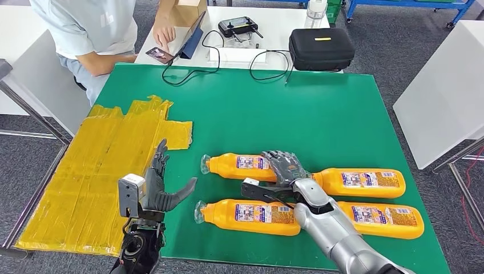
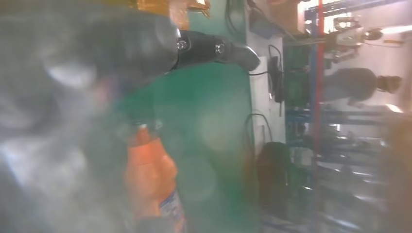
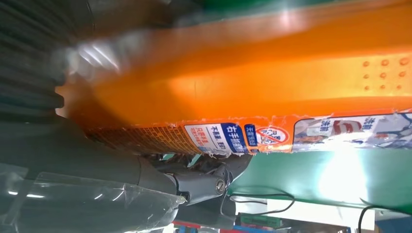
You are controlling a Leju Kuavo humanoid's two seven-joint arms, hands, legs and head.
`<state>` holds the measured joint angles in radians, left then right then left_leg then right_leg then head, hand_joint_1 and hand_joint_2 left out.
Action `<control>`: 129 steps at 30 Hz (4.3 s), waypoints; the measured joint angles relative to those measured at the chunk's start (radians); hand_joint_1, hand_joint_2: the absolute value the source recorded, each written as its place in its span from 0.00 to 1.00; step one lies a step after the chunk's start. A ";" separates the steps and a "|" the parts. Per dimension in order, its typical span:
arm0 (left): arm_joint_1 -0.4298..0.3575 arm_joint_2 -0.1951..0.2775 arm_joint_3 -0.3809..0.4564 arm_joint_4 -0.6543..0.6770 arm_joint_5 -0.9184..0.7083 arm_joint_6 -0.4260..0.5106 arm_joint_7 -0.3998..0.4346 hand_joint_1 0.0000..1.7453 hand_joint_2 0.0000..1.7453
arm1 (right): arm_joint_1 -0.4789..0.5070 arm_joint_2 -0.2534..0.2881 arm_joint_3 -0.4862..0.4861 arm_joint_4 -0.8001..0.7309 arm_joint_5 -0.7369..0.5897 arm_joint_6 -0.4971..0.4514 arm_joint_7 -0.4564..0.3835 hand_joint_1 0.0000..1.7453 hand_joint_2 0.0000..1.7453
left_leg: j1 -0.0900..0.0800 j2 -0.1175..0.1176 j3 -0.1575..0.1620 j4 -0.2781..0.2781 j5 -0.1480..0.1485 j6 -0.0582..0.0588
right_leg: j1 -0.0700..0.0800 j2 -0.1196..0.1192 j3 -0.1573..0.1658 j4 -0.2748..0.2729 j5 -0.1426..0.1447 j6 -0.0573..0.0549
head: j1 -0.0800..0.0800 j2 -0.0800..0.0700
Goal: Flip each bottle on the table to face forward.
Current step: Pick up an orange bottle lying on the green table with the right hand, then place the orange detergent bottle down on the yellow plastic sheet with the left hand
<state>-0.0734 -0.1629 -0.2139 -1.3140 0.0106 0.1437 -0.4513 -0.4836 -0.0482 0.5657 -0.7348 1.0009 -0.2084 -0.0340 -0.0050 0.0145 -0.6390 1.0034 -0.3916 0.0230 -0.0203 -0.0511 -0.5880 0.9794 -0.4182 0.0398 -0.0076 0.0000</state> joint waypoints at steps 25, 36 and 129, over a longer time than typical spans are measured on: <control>-0.021 0.025 -0.070 -0.047 0.018 -0.061 0.084 0.00 1.00 | 0.238 0.100 -0.228 -0.374 -0.536 -0.200 -0.251 1.00 1.00 | 0.000 -0.001 -0.004 0.000 0.000 0.000 | 0.000 -0.001 -0.003 0.000 -0.001 0.000 | 0.000 0.000; -0.136 0.064 -0.179 -0.052 0.128 -0.138 0.163 0.00 1.00 | 0.309 0.160 -0.265 -0.558 -0.684 -0.229 -0.350 1.00 1.00 | 0.000 -0.001 -0.004 0.000 0.000 0.000 | 0.000 -0.001 -0.003 0.000 0.000 0.000 | 0.000 0.000; -0.229 0.152 -0.173 -0.106 -0.070 0.149 0.108 1.00 1.00 | 0.371 0.149 -0.084 -0.715 -0.540 -0.345 -0.373 0.00 1.00 | 0.000 -0.001 -0.005 0.000 0.000 0.000 | 0.000 -0.001 -0.004 0.000 -0.001 0.000 | 0.000 0.000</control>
<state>-0.3022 -0.0114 -0.3864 -1.4202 -0.0594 0.2926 -0.3431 -0.1124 0.1011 0.4816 -1.4499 0.4612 -0.5535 -0.4070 -0.0048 0.0139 -0.6438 1.0031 -0.3917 0.0227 -0.0201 -0.0519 -0.5925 0.9797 -0.4188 0.0396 -0.0074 0.0000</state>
